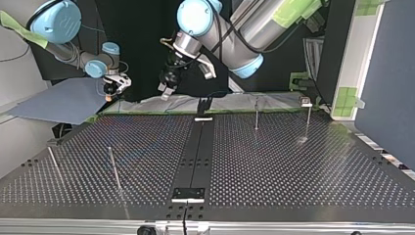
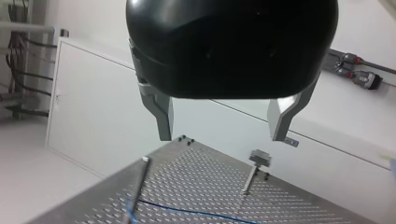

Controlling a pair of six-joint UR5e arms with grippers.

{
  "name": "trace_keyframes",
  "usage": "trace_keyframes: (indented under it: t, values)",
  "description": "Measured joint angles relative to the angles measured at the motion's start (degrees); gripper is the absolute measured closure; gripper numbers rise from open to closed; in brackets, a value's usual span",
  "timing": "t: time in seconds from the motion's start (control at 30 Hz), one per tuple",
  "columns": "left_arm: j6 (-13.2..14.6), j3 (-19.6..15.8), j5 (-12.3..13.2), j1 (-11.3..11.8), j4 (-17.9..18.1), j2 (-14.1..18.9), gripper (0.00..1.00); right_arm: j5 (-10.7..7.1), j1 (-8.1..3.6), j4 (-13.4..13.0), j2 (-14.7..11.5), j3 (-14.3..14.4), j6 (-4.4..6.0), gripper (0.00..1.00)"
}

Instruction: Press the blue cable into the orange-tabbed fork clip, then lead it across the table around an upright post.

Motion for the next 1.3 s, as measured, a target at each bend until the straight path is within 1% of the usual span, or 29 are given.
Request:
trace_keyframes:
  t: [0.17,0.43,0.8,0.9,1.13,1.3]
  values:
    - [-2.9,2.0,0.9,0.6,-0.2,-2.2,0.0,-0.29,0.04,0.1,0.0,0.0,0.0,1.0]
    - [-7.5,6.5,2.0,1.1,-2.4,-6.0,0.0,-0.47,0.06,0.2,0.0,0.0,0.0,1.0]
    - [-14.1,13.1,2.9,1.4,-3.7,-7.2,0.0,-0.83,0.13,0.2,0.0,0.0,0.0,1.0]
    - [-15.9,14.9,3.4,1.3,-4.2,-8.4,0.0,-0.92,0.13,0.2,0.0,0.0,0.0,1.0]
    - [-20.1,19.1,3.7,0.8,-7.1,-12.3,0.0,-0.97,0.27,0.2,0.0,0.0,0.0,1.0]
    - [-22.8,21.7,3.8,1.0,-8.1,-14.9,0.0,-0.97,0.3,0.3,0.0,0.0,0.09,1.0]
